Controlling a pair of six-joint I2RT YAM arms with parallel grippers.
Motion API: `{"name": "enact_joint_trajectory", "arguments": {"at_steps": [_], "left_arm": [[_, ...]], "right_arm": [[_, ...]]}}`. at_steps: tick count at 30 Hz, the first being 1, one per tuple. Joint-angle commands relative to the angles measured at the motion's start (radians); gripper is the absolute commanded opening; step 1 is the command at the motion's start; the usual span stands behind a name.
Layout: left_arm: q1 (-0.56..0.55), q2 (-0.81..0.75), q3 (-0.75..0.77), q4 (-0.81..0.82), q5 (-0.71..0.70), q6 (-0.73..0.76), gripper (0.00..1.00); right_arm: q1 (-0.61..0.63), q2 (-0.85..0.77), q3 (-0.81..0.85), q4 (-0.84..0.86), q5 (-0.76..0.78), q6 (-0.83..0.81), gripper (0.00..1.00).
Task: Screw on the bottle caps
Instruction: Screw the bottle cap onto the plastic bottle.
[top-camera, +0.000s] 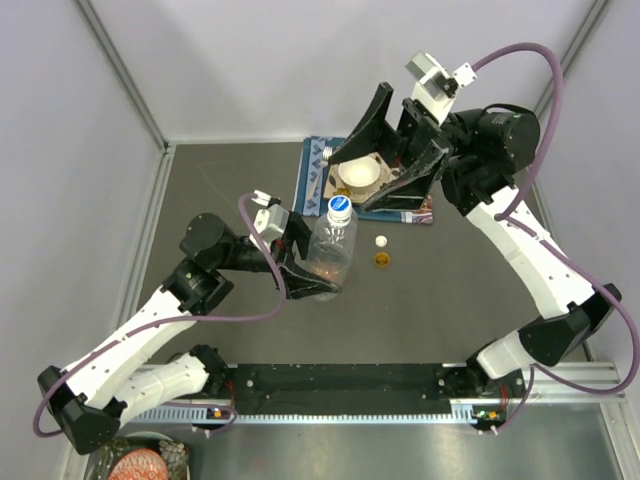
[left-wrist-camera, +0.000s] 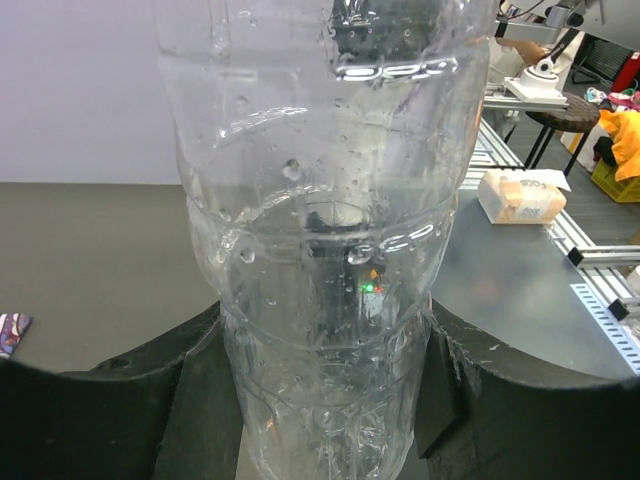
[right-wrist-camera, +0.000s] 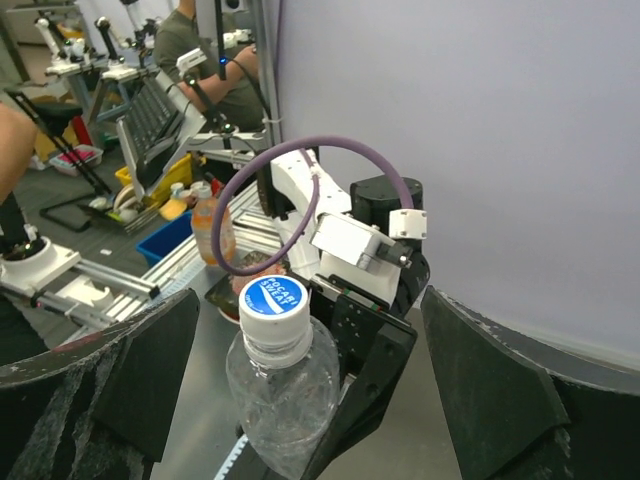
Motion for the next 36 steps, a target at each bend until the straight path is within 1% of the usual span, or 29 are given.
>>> {"name": "enact_joint_trajectory", "arguments": {"at_steps": [1, 4, 8, 11, 15, 19, 25, 32, 36], "left_arm": [[0.011, -0.007, -0.013, 0.069, -0.015, 0.031, 0.23], [0.012, -0.012, -0.019, 0.064, -0.027, 0.040, 0.23], [0.014, -0.016, -0.022, 0.052, -0.061, 0.060, 0.21], [0.016, -0.021, -0.019, 0.044, -0.090, 0.068, 0.20], [0.022, -0.021, -0.019, 0.043, -0.118, 0.069, 0.19], [0.025, -0.020, -0.019, 0.041, -0.133, 0.068, 0.18], [0.026, -0.021, -0.025, 0.037, -0.148, 0.066, 0.18], [0.029, -0.021, -0.031, 0.031, -0.158, 0.069, 0.17], [0.032, -0.024, -0.035, 0.028, -0.164, 0.073, 0.17]], "right_arm": [[0.039, 0.016, 0.054, 0.009, -0.032, 0.001, 0.93], [0.050, 0.021, 0.057, -0.028, -0.035, -0.012, 0.91], [0.071, 0.026, 0.066, -0.158, -0.029, -0.081, 0.85], [0.071, 0.015, 0.049, -0.180, -0.020, -0.115, 0.81], [0.079, 0.003, 0.052, -0.275, -0.007, -0.178, 0.78], [0.086, -0.005, 0.057, -0.329, -0.009, -0.232, 0.74], [0.088, -0.014, 0.046, -0.344, -0.001, -0.253, 0.69], [0.088, -0.028, 0.046, -0.404, 0.026, -0.321, 0.67], [0.088, -0.033, 0.057, -0.423, 0.031, -0.339, 0.64]]}}
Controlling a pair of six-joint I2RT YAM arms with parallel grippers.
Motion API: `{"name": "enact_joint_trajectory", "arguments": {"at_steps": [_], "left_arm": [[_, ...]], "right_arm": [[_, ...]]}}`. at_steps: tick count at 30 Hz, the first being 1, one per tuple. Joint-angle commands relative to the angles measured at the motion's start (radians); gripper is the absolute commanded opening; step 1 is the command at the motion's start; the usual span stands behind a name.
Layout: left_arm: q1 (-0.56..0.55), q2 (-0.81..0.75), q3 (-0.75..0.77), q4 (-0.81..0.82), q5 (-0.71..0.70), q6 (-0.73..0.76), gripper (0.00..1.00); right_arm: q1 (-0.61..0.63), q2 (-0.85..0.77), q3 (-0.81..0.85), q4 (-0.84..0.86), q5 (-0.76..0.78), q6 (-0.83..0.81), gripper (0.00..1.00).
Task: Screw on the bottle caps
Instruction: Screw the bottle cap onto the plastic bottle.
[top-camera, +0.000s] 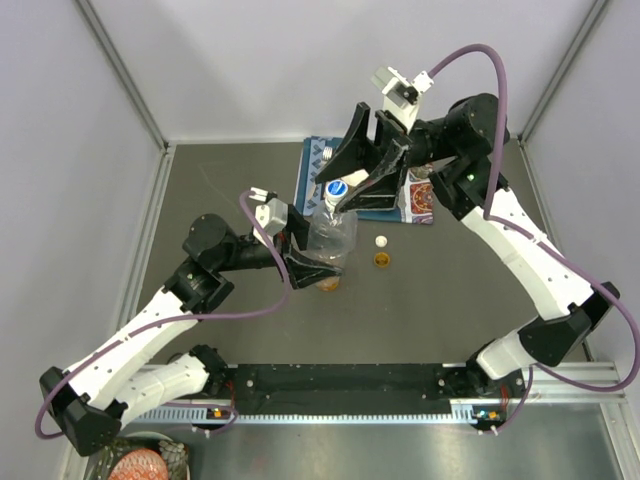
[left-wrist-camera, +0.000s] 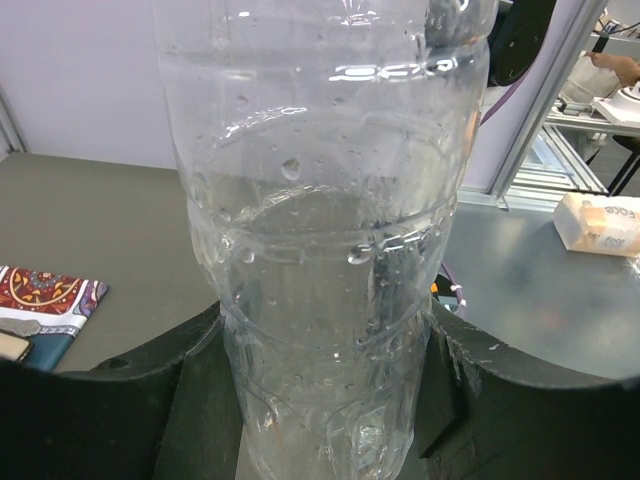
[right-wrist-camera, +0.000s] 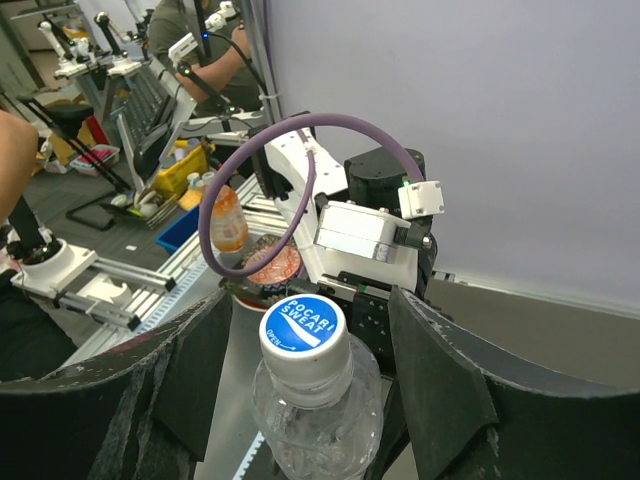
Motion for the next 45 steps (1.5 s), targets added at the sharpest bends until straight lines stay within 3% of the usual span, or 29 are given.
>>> {"name": "enact_joint_trajectory", "arguments": {"at_steps": [1, 14, 25, 29, 45], "left_arm": [[0.008, -0.020, -0.005, 0.028, -0.016, 0.014, 0.16], [0.011, -0.030, -0.002, 0.025, -0.029, 0.017, 0.16], [0.019, -0.034, -0.003, 0.020, -0.053, 0.028, 0.15], [0.019, -0.036, -0.008, 0.016, -0.058, 0.037, 0.14], [0.030, -0.054, -0.017, 0.019, -0.086, 0.051, 0.13]], "right_arm": [[0.015, -0.041, 0.034, -0.021, 0.021, -0.051, 0.63], [0.015, -0.041, 0.018, -0.041, 0.029, -0.056, 0.54], [0.015, -0.041, 0.020, -0.078, 0.046, -0.071, 0.33], [0.013, -0.040, 0.006, -0.014, 0.055, -0.030, 0.28], [0.013, -0.061, -0.063, 0.129, 0.179, 0.030, 0.22]]}}
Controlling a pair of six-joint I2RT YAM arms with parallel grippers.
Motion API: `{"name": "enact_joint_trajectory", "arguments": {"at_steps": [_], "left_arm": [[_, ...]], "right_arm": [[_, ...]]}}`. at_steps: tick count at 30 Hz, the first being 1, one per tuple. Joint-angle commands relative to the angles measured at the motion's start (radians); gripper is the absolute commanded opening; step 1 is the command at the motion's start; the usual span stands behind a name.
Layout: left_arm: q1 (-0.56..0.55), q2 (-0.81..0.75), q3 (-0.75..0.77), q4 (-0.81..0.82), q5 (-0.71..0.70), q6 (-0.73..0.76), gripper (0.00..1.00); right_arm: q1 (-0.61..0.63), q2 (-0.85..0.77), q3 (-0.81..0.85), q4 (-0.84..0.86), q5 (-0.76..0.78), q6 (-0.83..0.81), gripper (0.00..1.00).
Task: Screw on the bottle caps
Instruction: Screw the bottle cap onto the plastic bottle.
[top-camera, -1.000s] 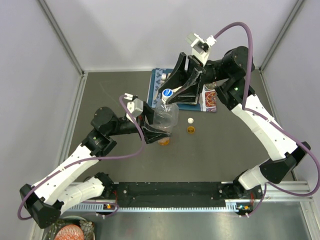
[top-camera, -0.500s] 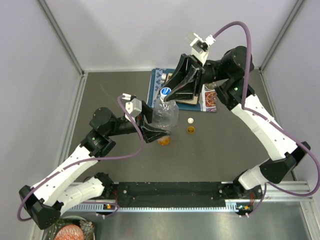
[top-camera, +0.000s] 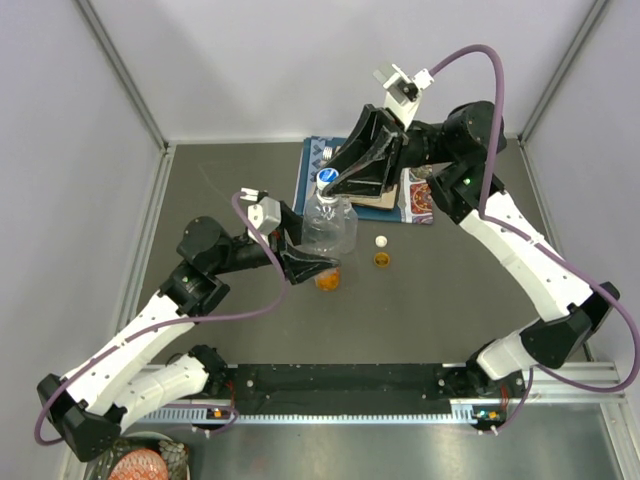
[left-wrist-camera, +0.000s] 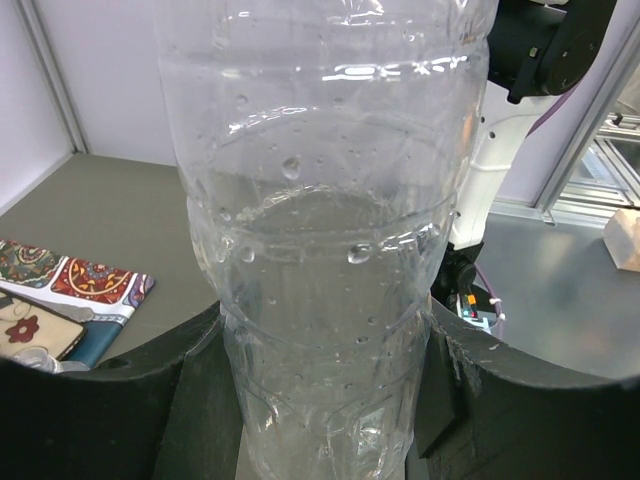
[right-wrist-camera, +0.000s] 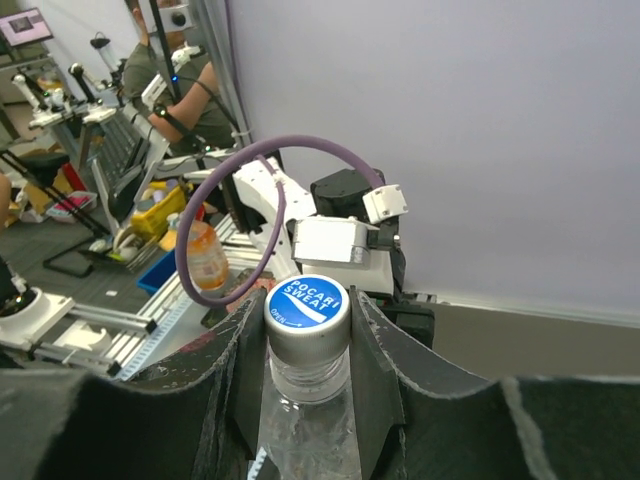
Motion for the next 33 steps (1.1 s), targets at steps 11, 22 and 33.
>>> {"name": "enact_joint_trajectory", "arguments": {"at_steps": [11, 22, 33], "left_arm": [[0.018, -0.039, -0.010, 0.049, -0.025, 0.007, 0.13], [0.025, -0.034, -0.005, 0.065, -0.025, 0.001, 0.13], [0.025, -0.040, -0.018, 0.062, -0.018, 0.001, 0.13]], "right_arm": [[0.010, -0.063, -0.054, 0.097, 0.090, 0.010, 0.23], [0.019, -0.054, -0.100, 0.153, 0.112, 0.034, 0.24], [0.036, -0.023, -0.076, 0.169, 0.109, 0.053, 0.23]]}}
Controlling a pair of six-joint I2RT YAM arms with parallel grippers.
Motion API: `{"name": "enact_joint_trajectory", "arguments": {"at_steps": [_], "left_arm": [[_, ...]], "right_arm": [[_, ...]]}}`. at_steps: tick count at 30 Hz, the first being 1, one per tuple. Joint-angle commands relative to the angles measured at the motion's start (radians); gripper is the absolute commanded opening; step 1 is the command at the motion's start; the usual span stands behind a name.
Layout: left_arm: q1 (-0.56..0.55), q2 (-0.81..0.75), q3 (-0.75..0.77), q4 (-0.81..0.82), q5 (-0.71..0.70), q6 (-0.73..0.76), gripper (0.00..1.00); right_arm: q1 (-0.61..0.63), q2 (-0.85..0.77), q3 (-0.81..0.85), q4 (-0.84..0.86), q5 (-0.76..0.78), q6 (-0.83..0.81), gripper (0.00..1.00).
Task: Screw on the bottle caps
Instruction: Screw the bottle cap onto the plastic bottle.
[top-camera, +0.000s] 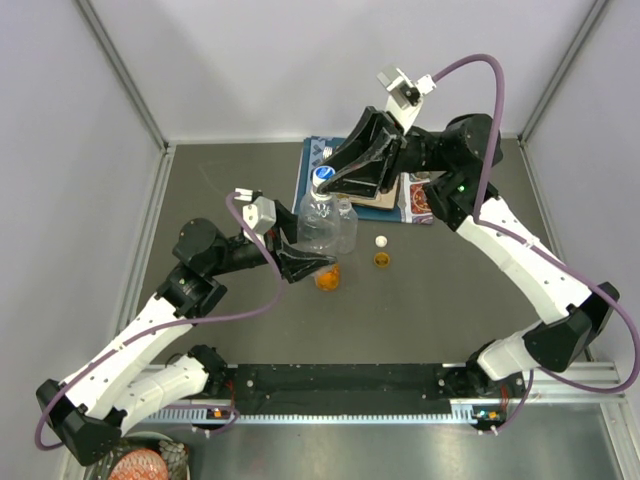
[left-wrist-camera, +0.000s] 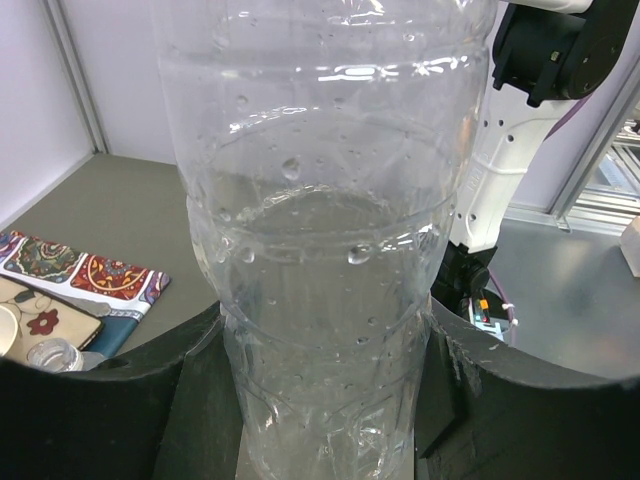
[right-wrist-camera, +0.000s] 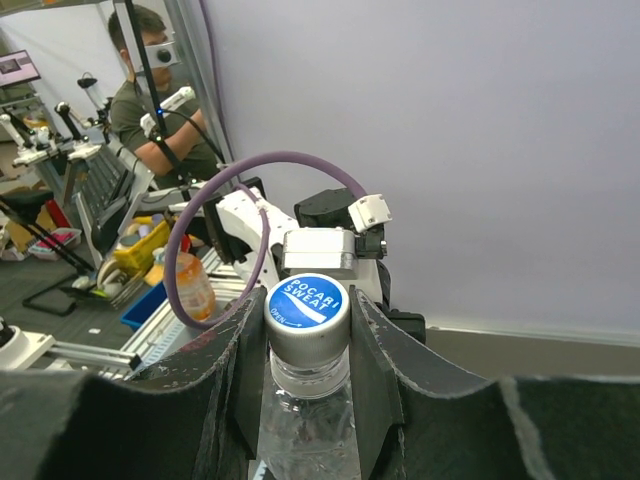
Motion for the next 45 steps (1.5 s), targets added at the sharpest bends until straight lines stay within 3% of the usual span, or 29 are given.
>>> {"name": "enact_joint_trajectory", "arguments": {"at_steps": [1, 9, 34, 39, 45], "left_arm": [[0.002, -0.020, -0.006, 0.062, -0.005, -0.001, 0.13], [0.015, -0.036, -0.005, 0.073, -0.017, -0.013, 0.12], [0.045, -0.072, -0.026, 0.076, -0.051, -0.047, 0.12], [0.045, -0.069, -0.022, 0.048, -0.161, -0.060, 0.12], [0.045, -0.049, 0.009, -0.002, -0.289, -0.050, 0.12]], "right_arm": [[0.021, 0.005, 0.017, 0.036, -0.005, 0.010, 0.23], [0.023, -0.038, -0.049, 0.013, 0.003, -0.024, 0.23], [0.007, -0.067, -0.049, 0.022, 0.041, -0.030, 0.23], [0.007, -0.078, -0.083, 0.025, 0.060, -0.054, 0.23], [0.016, -0.095, -0.106, -0.124, 0.129, -0.198, 0.23]]}}
